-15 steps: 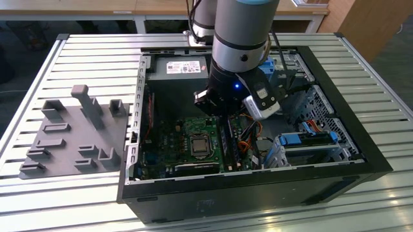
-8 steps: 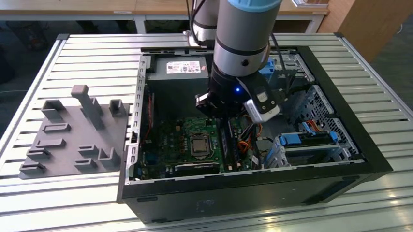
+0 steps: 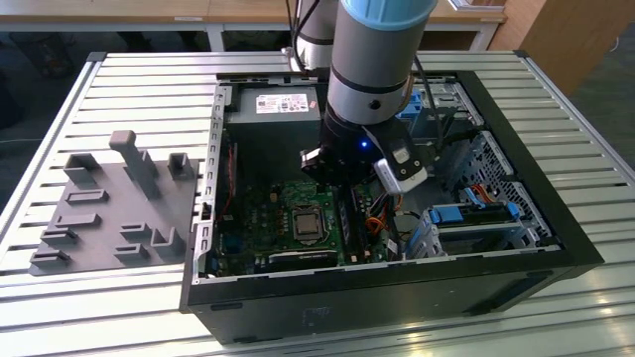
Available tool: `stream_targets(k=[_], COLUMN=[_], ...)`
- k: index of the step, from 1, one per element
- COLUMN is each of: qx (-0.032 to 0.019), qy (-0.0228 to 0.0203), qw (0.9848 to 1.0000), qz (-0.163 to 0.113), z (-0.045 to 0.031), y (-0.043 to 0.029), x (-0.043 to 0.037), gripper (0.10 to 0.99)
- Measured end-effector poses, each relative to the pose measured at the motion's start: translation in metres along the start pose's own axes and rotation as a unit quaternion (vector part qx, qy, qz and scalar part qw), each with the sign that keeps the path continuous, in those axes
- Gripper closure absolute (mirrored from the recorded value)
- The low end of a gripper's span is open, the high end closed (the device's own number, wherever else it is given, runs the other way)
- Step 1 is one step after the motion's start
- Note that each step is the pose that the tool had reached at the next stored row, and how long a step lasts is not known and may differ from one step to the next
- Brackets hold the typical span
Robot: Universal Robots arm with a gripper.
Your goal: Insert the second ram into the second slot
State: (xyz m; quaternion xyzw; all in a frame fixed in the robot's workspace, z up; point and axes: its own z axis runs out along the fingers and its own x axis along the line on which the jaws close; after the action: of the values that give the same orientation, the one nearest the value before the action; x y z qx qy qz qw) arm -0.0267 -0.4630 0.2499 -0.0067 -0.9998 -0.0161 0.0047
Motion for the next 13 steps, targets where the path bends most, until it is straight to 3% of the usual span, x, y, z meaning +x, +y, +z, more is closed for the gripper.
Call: stream_targets(k=[13], qx=[-0.0012], qy=[-0.0001], qw=[1.0], qz=[0.001], z=[0.008], y=[-0.0002], x=[-0.003], gripper=[0.953])
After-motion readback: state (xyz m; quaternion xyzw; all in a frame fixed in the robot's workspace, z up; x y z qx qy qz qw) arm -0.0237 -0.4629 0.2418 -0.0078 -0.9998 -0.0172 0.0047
